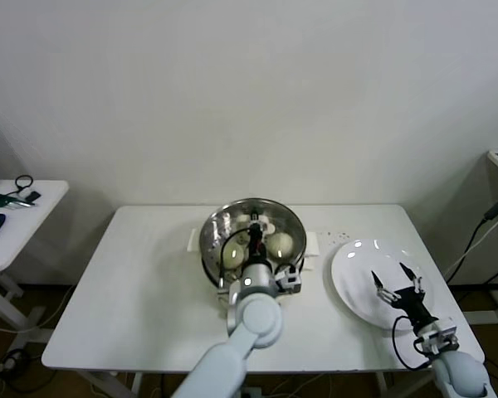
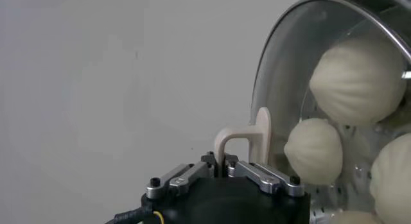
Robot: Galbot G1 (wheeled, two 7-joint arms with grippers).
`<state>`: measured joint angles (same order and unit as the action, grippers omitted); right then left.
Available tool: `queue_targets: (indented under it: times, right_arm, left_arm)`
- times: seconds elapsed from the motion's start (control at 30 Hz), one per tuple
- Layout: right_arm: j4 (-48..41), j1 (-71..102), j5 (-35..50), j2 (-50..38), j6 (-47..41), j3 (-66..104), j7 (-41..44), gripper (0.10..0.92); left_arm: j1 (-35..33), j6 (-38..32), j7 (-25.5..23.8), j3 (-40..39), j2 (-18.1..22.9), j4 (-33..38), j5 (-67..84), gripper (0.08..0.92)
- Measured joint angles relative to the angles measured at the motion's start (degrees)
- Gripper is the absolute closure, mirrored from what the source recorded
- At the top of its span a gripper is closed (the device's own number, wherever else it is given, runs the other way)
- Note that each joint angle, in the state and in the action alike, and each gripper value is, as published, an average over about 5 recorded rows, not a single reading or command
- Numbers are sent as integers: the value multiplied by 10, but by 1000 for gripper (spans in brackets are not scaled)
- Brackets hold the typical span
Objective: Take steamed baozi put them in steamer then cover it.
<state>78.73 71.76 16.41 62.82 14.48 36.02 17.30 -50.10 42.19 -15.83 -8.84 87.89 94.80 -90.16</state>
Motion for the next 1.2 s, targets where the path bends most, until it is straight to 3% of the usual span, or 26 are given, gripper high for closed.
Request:
queue_targets:
  times: [0.67, 1.2]
  right_arm:
    - [1, 0, 1, -1, 1, 6, 1, 203]
    - [10, 2, 2, -2, -16, 10, 1, 203]
  left_arm:
    - [-6, 0, 8, -2, -5, 0, 7, 841]
    - [-13, 0, -5, -5, -34, 36, 18, 413]
